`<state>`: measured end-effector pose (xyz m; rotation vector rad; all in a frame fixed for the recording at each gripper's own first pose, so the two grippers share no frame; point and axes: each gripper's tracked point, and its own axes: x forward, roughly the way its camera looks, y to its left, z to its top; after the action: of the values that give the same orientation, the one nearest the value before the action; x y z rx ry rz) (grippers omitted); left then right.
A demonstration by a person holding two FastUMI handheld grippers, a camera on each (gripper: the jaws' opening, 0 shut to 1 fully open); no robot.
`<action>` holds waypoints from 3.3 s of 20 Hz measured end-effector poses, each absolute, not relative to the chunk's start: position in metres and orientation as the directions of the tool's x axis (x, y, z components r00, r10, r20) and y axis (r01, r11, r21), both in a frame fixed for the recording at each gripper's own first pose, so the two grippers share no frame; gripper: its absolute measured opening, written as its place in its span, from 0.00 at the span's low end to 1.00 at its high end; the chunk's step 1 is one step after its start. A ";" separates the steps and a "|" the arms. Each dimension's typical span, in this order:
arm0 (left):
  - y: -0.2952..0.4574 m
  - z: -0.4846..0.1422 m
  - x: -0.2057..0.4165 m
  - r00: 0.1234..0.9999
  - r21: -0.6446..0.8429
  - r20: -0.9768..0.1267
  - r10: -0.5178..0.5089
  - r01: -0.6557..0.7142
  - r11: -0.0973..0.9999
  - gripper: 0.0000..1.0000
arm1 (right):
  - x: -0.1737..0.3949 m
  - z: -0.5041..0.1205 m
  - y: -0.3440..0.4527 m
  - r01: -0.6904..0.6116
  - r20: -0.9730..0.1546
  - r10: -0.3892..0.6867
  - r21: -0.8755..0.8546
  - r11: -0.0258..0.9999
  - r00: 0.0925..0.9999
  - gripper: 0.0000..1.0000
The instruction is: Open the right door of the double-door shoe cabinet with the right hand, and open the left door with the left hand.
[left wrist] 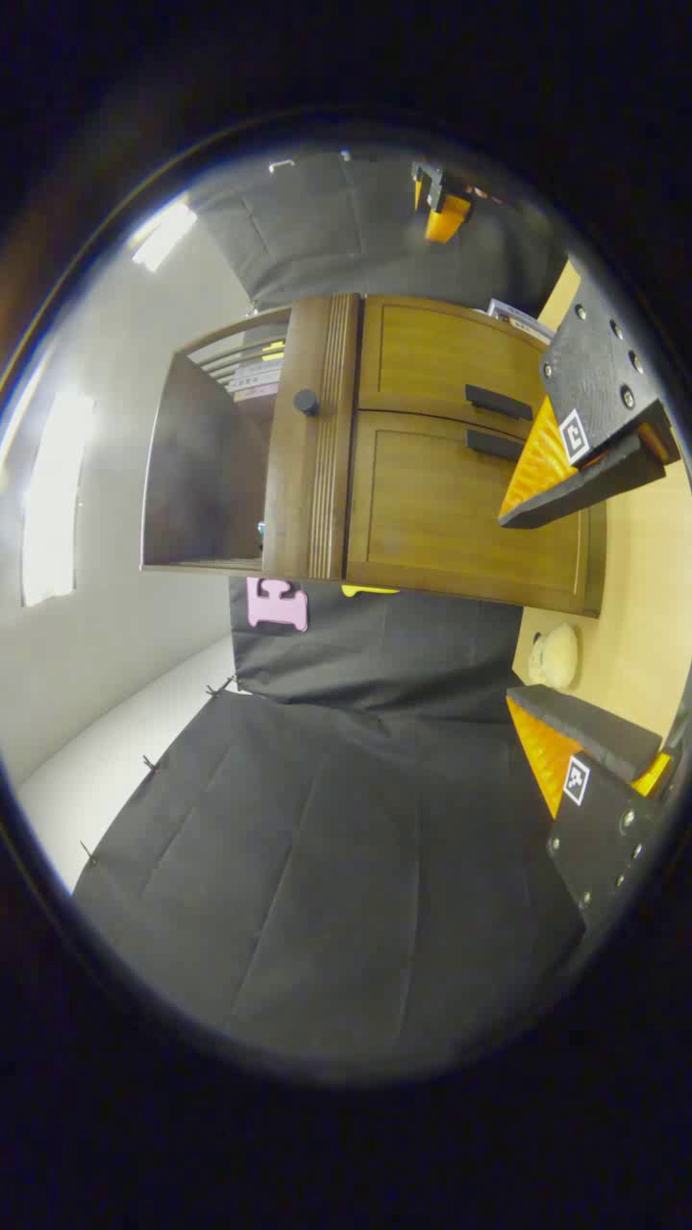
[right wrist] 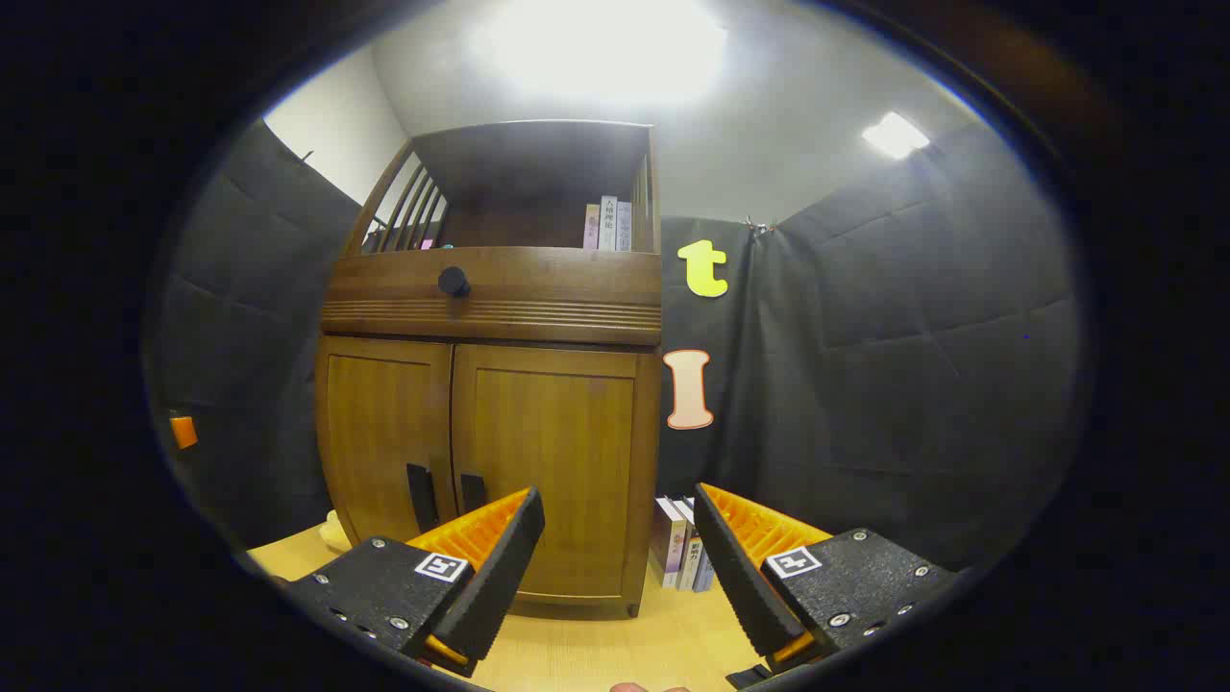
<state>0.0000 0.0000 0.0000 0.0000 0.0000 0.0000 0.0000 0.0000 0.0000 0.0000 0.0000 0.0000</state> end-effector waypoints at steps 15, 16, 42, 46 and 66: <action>-0.007 -0.029 0.010 0.999 -0.050 -0.037 -0.038 0.036 0.998 0.93 | 0.009 -0.012 0.015 -0.050 -0.028 0.050 -0.023 0.998 0.998 0.96; -0.010 -0.032 0.009 0.999 -0.044 -0.036 -0.039 0.038 0.998 0.93 | 0.013 -0.012 0.019 -0.053 -0.039 0.053 -0.017 0.998 0.998 0.96; 0.048 -0.080 -0.041 0.973 0.082 -0.145 0.181 -0.171 0.982 0.94 | 0.123 -0.060 0.120 -0.223 -0.184 0.229 0.054 0.973 0.956 0.97; 0.057 -0.081 -0.037 0.962 0.093 -0.146 0.230 -0.218 0.971 0.93 | 0.144 -0.074 0.123 -0.219 -0.231 0.221 0.034 0.975 0.948 0.97; 0.087 -0.081 -0.035 0.943 0.114 -0.105 0.317 -0.306 0.945 0.93 | 0.154 -0.090 0.140 -0.316 -0.343 0.332 0.103 0.943 0.879 0.28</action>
<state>-0.0348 0.0874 -0.0809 0.0966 0.1224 0.3181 0.1540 0.1403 -0.0898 0.0441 0.3656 0.3378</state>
